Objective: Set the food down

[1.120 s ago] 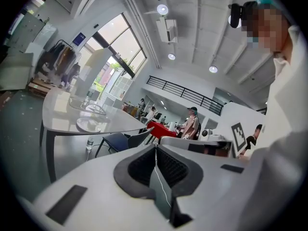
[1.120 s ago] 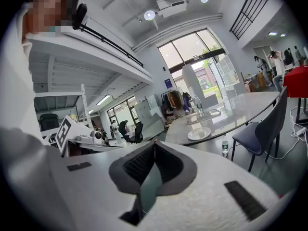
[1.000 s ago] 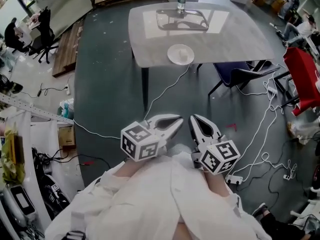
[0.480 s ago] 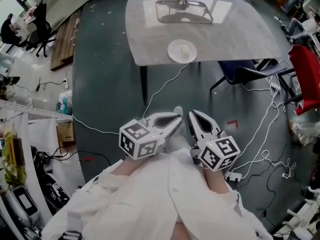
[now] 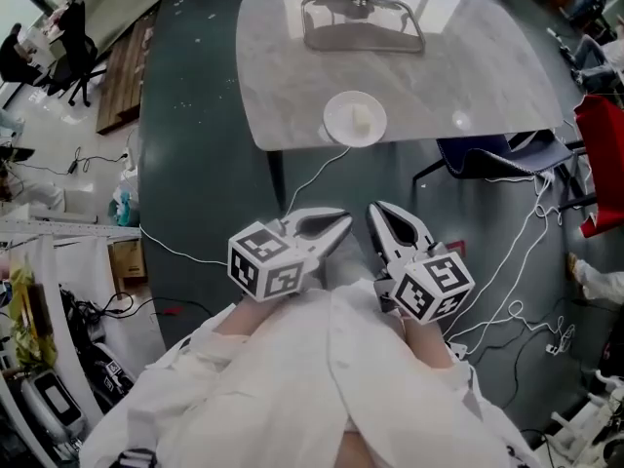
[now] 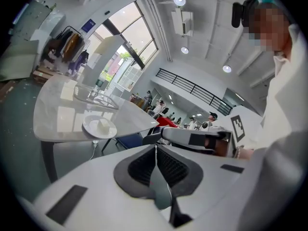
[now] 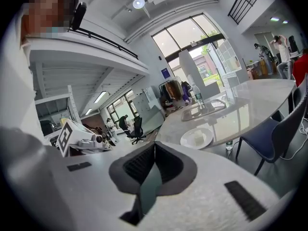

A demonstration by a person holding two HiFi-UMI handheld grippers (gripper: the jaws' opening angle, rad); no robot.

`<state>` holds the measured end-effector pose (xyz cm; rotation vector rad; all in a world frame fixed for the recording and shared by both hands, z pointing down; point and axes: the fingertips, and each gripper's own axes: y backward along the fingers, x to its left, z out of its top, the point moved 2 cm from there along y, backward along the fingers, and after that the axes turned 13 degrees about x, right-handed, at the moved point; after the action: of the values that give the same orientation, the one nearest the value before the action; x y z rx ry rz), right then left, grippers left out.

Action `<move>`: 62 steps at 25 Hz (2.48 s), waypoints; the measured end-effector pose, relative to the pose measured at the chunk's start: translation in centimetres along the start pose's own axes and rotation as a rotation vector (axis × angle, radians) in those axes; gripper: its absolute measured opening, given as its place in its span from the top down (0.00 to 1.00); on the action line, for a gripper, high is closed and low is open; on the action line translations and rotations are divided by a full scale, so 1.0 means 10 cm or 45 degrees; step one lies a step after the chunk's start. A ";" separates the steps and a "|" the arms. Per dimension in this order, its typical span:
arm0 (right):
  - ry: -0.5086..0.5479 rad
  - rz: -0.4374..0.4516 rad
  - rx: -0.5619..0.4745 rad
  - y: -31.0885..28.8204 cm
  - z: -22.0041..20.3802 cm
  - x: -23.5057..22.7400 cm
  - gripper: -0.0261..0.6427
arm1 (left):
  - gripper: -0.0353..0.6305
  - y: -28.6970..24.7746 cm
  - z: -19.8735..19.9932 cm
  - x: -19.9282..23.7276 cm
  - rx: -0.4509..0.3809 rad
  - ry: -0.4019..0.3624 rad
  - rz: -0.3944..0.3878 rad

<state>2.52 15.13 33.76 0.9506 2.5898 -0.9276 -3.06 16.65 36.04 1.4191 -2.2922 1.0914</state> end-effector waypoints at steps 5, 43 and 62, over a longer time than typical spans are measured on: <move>0.001 0.022 0.022 -0.23 0.33 -0.28 0.96 | 0.91 -0.14 0.39 0.30 0.007 0.002 0.033; 0.058 0.070 0.086 -0.99 1.38 -1.38 0.96 | 0.91 -0.65 1.64 1.27 -0.070 0.050 0.148; -0.092 0.004 0.205 -1.21 1.06 -1.49 0.96 | 0.91 -0.55 1.42 1.67 0.030 0.177 0.129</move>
<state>6.00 -6.21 37.51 0.9412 2.4830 -1.1619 -4.31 -5.85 37.84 1.2054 -2.2805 1.2101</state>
